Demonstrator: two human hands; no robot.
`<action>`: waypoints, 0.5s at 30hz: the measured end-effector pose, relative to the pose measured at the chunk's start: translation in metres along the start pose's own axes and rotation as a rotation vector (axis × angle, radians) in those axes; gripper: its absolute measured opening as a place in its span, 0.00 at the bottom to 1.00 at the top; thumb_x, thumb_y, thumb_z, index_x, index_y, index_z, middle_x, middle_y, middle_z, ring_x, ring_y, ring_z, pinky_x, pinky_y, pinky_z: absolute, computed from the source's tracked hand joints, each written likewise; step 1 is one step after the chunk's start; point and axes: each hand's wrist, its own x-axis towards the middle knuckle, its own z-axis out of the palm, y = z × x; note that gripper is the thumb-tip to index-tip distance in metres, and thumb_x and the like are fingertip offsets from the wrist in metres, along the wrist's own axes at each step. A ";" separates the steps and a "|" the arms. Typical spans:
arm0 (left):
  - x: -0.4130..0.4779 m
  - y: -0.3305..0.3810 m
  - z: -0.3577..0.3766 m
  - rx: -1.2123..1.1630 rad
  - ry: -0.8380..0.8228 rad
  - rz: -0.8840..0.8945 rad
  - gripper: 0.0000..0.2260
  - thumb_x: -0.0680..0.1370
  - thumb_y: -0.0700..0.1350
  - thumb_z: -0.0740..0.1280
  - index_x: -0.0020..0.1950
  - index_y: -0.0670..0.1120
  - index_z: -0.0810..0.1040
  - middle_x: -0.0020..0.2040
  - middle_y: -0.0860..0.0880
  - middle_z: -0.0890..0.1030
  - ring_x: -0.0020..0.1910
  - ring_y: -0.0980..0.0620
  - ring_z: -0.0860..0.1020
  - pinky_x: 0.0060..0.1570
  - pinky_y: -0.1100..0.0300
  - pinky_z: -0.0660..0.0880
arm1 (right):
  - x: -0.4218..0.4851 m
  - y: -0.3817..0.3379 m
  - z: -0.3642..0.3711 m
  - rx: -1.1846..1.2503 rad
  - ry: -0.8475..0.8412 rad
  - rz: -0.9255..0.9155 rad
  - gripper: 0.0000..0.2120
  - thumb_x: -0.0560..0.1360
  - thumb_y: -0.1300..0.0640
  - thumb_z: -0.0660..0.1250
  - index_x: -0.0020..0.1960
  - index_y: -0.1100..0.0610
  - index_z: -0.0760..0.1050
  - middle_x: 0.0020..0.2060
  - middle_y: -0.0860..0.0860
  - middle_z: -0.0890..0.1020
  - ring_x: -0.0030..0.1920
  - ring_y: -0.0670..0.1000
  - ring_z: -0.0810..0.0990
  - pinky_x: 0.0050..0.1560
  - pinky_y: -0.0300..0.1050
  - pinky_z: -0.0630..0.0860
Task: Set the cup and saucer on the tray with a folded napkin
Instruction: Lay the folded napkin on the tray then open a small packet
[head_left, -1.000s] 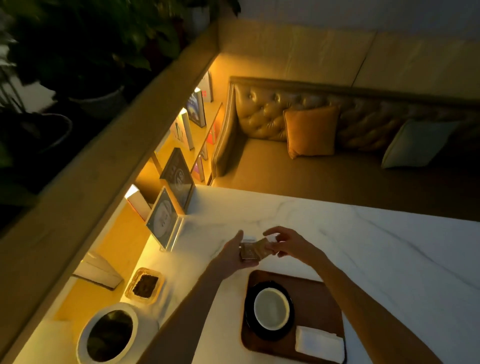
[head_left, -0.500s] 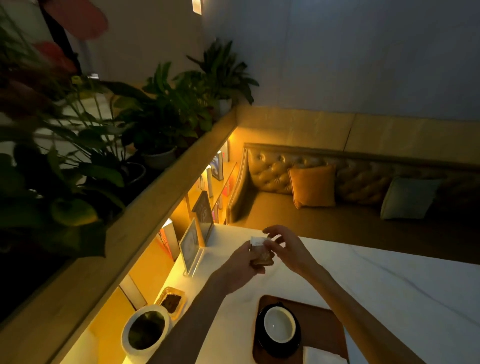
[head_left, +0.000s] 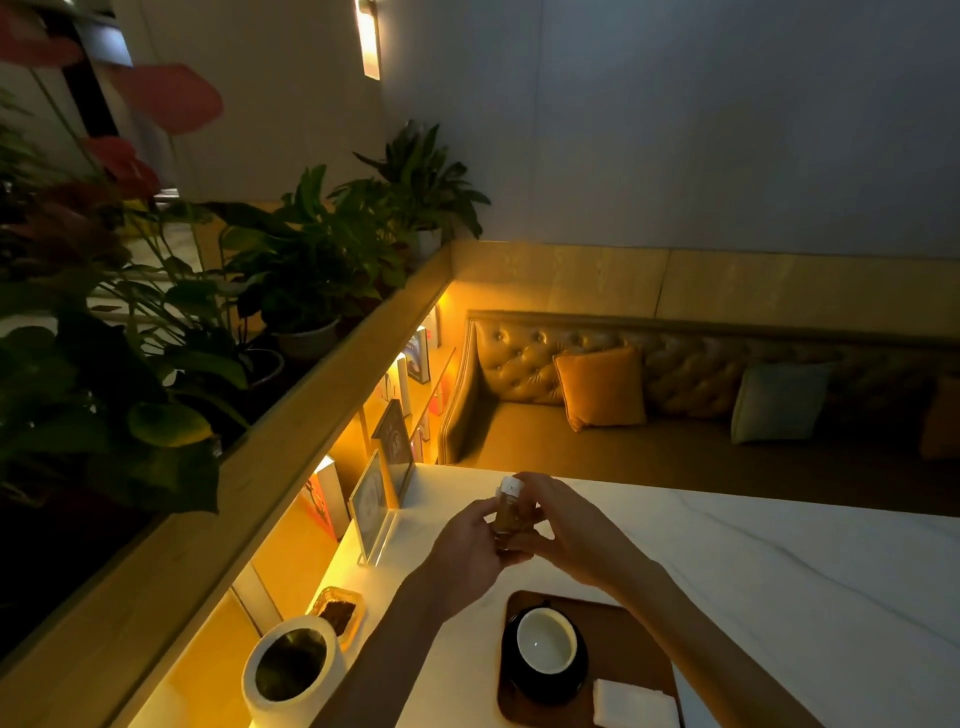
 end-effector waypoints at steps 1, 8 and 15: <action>-0.001 0.000 0.003 -0.013 -0.015 -0.005 0.17 0.82 0.47 0.57 0.64 0.38 0.74 0.58 0.35 0.78 0.55 0.40 0.78 0.54 0.50 0.78 | -0.002 -0.001 -0.003 -0.024 -0.009 -0.022 0.28 0.70 0.48 0.72 0.66 0.46 0.64 0.57 0.44 0.78 0.49 0.35 0.74 0.46 0.24 0.70; -0.008 0.000 0.010 -0.026 -0.104 0.067 0.18 0.80 0.50 0.60 0.65 0.41 0.76 0.58 0.40 0.82 0.59 0.42 0.80 0.53 0.52 0.80 | -0.009 -0.009 -0.016 -0.036 -0.039 0.012 0.28 0.71 0.49 0.72 0.68 0.49 0.65 0.57 0.46 0.80 0.54 0.42 0.79 0.47 0.24 0.69; -0.014 0.005 0.015 0.009 -0.167 0.112 0.18 0.74 0.51 0.69 0.60 0.43 0.78 0.57 0.45 0.84 0.60 0.46 0.81 0.52 0.55 0.80 | -0.015 -0.025 -0.020 0.042 -0.062 0.132 0.31 0.74 0.52 0.69 0.73 0.54 0.61 0.66 0.51 0.75 0.64 0.47 0.76 0.66 0.43 0.72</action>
